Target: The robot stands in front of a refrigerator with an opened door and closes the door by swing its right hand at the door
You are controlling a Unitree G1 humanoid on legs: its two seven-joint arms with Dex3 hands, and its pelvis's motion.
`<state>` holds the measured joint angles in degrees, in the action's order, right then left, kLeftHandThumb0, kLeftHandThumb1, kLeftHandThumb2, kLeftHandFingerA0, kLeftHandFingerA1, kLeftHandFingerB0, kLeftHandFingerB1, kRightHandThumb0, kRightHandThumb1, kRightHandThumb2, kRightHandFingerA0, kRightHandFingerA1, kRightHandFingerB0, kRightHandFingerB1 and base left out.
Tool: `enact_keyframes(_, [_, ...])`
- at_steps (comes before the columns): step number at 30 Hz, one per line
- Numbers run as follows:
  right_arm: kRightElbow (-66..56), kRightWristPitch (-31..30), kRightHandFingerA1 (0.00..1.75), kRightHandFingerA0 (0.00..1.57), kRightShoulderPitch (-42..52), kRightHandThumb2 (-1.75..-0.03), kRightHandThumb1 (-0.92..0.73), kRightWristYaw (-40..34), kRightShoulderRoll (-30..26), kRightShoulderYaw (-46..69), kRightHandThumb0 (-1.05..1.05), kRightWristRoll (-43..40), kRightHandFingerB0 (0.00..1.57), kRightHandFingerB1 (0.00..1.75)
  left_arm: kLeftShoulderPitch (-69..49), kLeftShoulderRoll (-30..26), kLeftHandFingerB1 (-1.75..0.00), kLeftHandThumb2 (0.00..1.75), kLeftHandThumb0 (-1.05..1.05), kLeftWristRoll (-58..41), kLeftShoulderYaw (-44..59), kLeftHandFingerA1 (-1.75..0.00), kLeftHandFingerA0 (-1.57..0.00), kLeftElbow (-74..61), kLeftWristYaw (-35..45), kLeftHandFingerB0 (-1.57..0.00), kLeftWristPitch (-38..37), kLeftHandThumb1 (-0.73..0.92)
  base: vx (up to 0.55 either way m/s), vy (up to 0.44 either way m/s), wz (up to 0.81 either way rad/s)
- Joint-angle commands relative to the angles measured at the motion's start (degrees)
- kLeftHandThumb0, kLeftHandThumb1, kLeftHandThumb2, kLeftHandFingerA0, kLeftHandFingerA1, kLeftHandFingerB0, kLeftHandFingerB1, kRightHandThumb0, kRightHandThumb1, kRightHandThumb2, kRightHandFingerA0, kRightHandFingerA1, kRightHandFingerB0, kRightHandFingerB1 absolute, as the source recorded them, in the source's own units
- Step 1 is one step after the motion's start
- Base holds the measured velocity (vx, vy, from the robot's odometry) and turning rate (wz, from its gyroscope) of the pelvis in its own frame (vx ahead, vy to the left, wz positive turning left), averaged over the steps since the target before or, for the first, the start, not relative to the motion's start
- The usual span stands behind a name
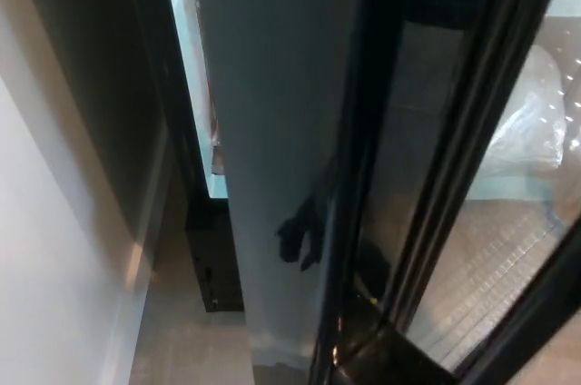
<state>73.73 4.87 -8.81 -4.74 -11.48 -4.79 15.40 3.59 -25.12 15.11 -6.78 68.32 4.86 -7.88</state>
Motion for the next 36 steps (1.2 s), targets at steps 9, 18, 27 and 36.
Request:
enact_keyframes(9, [-9.0, 27.2, 0.29, 0.16, 8.7, -0.65, -0.86, -26.9, 3.1, 2.9, -0.69, 0.3, 0.10, 0.26, -3.8, -1.1, -0.42, 0.64, -0.53, 0.5, -0.7, -0.51, -0.33, 2.2, -0.1, -0.26, -5.1, 0.83, 0.00, 0.000, 0.00])
enact_keyframes(18, [-71.2, 40.2, 0.11, 0.00, 25.6, -1.10, -0.79, -28.3, 7.7, 11.6, -0.86, 9.5, 0.00, 0.12, -3.2, -1.0, -0.41, 0.64, -0.53, 0.2, -0.5, -0.49, -0.32, 2.9, 0.2, -0.27, -4.8, 0.82, 0.00, 0.000, 0.00])
enact_keyframes(27, [-105.6, 42.5, 0.32, 0.07, 18.6, -1.04, -0.63, -25.7, 12.9, 17.9, -0.83, 18.8, 0.06, 0.30, -4.7, -0.9, -0.40, 0.63, -0.52, 0.0, -0.4, -0.49, -0.32, 3.1, 0.1, -0.27, -5.1, 0.81, 0.00, 0.000, 0.00])
enact_keyframes(36, [-119.5, 40.4, 0.38, 0.23, 20.7, -0.64, -0.89, -17.1, 17.9, 4.0, -0.61, 16.2, 0.18, 0.28, -4.4, -1.0, -0.40, 0.64, -0.52, 0.0, -0.3, -0.47, -0.29, 3.1, 0.5, -0.26, -4.7, 0.81, 0.00, 0.000, 0.00])
